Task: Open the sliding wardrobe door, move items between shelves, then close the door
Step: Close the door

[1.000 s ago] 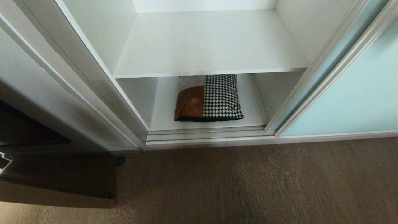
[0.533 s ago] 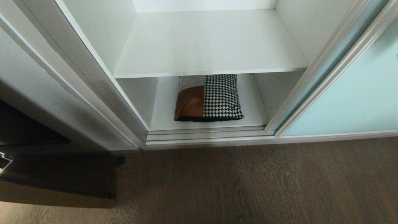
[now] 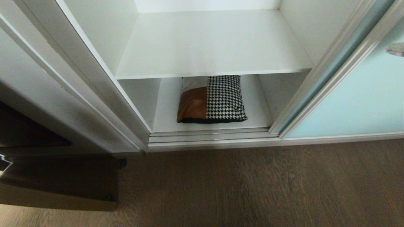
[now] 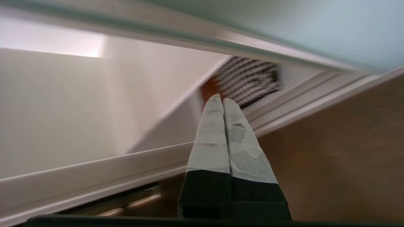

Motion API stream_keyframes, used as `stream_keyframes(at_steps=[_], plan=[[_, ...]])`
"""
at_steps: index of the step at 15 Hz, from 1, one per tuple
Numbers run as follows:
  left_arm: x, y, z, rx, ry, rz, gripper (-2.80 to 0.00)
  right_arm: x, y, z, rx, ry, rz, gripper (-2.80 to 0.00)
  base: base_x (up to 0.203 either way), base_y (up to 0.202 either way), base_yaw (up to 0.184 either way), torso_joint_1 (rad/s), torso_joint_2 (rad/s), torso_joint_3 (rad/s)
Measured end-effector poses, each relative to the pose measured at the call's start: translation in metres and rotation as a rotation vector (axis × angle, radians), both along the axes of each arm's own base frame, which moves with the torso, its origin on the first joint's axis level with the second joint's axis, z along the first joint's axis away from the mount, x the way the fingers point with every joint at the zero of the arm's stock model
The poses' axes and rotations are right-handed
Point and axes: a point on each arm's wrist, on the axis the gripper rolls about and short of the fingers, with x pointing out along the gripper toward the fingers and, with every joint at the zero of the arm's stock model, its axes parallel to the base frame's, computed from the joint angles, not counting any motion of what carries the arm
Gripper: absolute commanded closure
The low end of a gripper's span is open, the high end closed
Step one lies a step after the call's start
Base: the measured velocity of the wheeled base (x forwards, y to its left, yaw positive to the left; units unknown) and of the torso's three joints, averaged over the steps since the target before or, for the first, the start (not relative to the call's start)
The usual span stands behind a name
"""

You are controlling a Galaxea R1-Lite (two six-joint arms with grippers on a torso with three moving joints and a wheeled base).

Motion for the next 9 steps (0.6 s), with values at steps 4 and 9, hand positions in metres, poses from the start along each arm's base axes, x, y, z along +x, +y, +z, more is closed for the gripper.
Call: stream_keyframes(at_steps=[4, 9], plan=[[0.0, 0.0, 0.0, 0.0, 0.0, 0.0, 0.0, 0.011, -0.014, 0.001, 0.03, -0.026, -0.02, 0.0, 0.0, 0.0, 0.0, 0.0, 0.0, 0.0], [0.0, 0.0, 0.0, 0.0, 0.0, 0.0, 0.0, 0.021, -0.039, -0.007, 0.045, -0.013, -0.018, 0.0, 0.0, 0.0, 0.0, 0.0, 0.0, 0.0]])
